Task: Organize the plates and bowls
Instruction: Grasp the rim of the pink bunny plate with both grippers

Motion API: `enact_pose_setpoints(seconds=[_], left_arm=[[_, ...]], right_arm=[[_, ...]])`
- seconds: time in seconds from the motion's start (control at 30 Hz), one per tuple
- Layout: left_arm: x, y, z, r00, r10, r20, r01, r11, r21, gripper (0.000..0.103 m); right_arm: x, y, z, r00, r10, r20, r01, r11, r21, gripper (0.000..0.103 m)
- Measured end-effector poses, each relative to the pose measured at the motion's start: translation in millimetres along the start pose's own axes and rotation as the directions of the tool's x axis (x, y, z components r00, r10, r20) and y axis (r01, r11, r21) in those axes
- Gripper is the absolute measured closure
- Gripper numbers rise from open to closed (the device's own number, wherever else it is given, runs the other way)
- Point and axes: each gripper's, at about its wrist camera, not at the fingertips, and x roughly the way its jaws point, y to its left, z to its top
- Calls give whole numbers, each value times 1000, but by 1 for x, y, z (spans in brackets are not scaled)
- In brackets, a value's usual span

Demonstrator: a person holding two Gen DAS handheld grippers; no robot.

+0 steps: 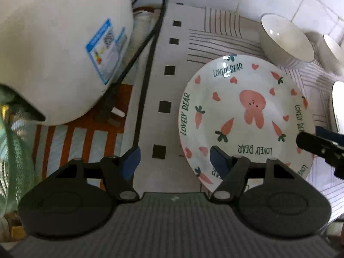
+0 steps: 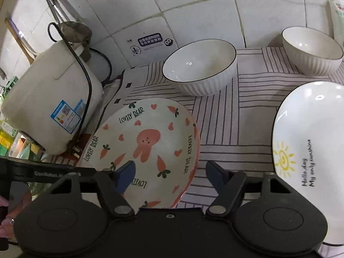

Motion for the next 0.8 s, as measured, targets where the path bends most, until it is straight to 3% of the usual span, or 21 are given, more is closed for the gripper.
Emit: enact_pose_setpoints(seconds=[0.1, 0.2, 0.27, 0.5, 0.63, 0.8], left_arm=[[5, 0, 3, 999, -39, -12, 40, 999, 22, 59], [6, -2, 5, 997, -72, -2, 72, 996, 56, 69], [7, -6, 5, 996, -92, -1, 92, 993, 79, 77], [9, -8, 7, 995, -100, -11, 101, 991, 90, 76], [7, -10, 12, 995, -68, -69, 76, 989, 128, 75], [-4, -12, 10, 995, -47, -88, 61, 984, 168, 75]], right_arm=[[2, 0, -1, 1000, -16, 13, 16, 1000, 8, 48], [3, -7, -5, 997, -79, 26, 77, 996, 52, 90], [4, -14, -7, 997, -70, 25, 67, 992, 107, 91], [12, -21, -7, 1000, -25, -6, 25, 985, 173, 89], [5, -7, -7, 999, -21, -31, 24, 996, 90, 88], [-8, -4, -15, 998, 24, -66, -17, 995, 94, 86]])
